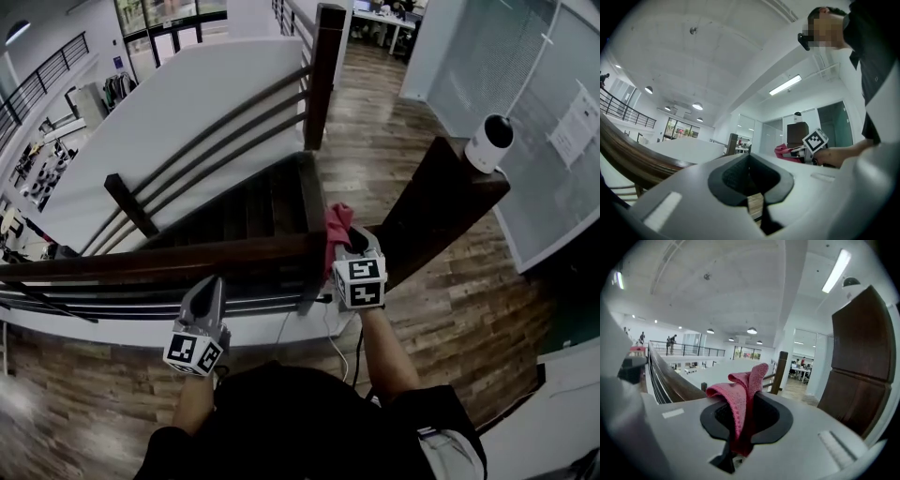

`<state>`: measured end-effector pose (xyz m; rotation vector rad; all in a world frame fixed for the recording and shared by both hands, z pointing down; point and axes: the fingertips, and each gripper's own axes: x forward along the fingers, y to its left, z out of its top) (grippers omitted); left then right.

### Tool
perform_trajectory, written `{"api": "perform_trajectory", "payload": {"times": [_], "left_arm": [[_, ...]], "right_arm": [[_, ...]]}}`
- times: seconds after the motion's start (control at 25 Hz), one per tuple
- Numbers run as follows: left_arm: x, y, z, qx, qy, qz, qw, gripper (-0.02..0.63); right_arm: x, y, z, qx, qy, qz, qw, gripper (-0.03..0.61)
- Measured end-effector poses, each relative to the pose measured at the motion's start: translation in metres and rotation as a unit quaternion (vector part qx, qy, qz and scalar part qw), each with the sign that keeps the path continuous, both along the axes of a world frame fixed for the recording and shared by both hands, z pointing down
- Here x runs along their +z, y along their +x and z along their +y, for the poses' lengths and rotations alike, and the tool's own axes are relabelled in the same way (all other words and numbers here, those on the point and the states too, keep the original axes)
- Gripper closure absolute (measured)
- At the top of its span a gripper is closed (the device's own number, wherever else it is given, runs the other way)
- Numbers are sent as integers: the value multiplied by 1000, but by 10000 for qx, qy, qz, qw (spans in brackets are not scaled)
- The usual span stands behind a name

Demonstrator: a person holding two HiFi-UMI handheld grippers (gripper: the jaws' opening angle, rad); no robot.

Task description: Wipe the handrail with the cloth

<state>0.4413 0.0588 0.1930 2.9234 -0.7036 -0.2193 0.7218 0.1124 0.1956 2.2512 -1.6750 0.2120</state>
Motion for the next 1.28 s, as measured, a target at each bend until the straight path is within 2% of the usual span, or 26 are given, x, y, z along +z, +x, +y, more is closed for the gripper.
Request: {"api": "perform_trajectory", "payload": {"times": [0.12, 0.28, 0.48, 0.68, 0.96, 1.12, 1.28], "left_arm": [[-3, -12, -9, 111, 24, 30, 9999, 614], [-2, -24, -28, 222, 24, -15, 9997, 614], [-9, -34, -44, 429, 74, -36, 9990, 614], [-8, -43, -44, 554, 31, 6, 9985, 614], [2, -70, -39, 403, -101, 20, 9991, 614], [2, -90, -43, 215, -126, 34, 9997, 614], [1, -107, -47, 46, -117, 35, 9999, 614]], "right_arm": [[8, 2, -4, 207, -454, 179, 9986, 528], [11, 4, -7, 386, -639, -178, 9971, 528], [15, -15, -12, 225, -787, -770, 9937, 528], [17, -33, -16, 140, -1006, -653, 9927, 528], [24, -62, -26, -103, -1259, -463, 9909, 528], [23, -81, -38, -363, -1219, -692, 9895, 528], [22, -97, -49, -507, -1241, -692, 9885, 528]]}}
